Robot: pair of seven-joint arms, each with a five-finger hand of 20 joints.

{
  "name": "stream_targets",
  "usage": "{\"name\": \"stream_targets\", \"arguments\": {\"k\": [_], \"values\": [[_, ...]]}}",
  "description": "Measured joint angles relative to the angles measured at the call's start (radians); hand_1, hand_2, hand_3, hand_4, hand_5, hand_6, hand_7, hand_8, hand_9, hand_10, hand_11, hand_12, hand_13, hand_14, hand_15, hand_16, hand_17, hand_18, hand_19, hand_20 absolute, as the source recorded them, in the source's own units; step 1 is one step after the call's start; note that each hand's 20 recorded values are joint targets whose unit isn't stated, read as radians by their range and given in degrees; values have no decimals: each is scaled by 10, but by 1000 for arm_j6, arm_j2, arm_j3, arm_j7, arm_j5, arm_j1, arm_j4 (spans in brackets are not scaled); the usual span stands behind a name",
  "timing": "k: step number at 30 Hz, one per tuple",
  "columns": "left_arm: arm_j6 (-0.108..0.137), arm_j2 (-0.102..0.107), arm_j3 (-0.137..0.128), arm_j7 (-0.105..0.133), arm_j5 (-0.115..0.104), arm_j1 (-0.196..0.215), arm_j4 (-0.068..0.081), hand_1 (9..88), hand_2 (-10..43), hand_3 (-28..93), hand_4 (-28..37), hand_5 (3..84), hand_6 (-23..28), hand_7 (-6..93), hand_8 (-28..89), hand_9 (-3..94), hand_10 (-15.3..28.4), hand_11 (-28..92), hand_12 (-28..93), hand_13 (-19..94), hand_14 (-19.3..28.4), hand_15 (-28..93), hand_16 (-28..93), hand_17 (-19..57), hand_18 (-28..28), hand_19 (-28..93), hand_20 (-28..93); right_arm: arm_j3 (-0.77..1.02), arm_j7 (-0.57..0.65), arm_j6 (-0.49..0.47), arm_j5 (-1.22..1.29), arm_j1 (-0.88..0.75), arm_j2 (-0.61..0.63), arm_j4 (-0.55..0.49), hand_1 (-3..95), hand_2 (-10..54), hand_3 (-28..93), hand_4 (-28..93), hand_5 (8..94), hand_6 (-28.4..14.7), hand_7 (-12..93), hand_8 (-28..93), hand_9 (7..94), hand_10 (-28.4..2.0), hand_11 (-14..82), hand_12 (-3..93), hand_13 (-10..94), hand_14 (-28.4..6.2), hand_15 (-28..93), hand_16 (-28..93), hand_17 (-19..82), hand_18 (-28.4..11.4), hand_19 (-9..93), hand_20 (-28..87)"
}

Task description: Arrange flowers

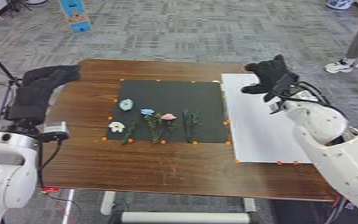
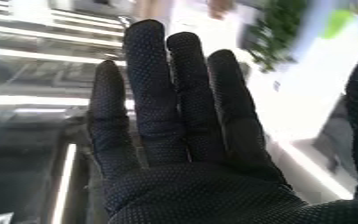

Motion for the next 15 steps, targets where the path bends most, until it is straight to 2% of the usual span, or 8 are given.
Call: {"name": "stream_targets", "arguments": {"k": [6,15], "values": [[16,-45,-28,8,2,52,-20,279,131,728,-269,516,26,174,-94,520,129,206,101,398,142,163,-7,69,125,124,181,162,-4,-105,-31,-90,0,40,172,-95,691,-209,405,-27,200,-86,528,-151,181,237,557,-162,366,312,202,-246,567,543],[33,-75,-29,16,2,86,-25,280,128,725,-266,514,25,176,-93,518,129,207,103,395,142,163,-6,66,126,128,179,201,-15,-121,-79,-123,-10,116,190,-95,691,-213,411,-20,214,-90,543,-147,190,236,583,-156,372,316,212,-245,588,558]]}}
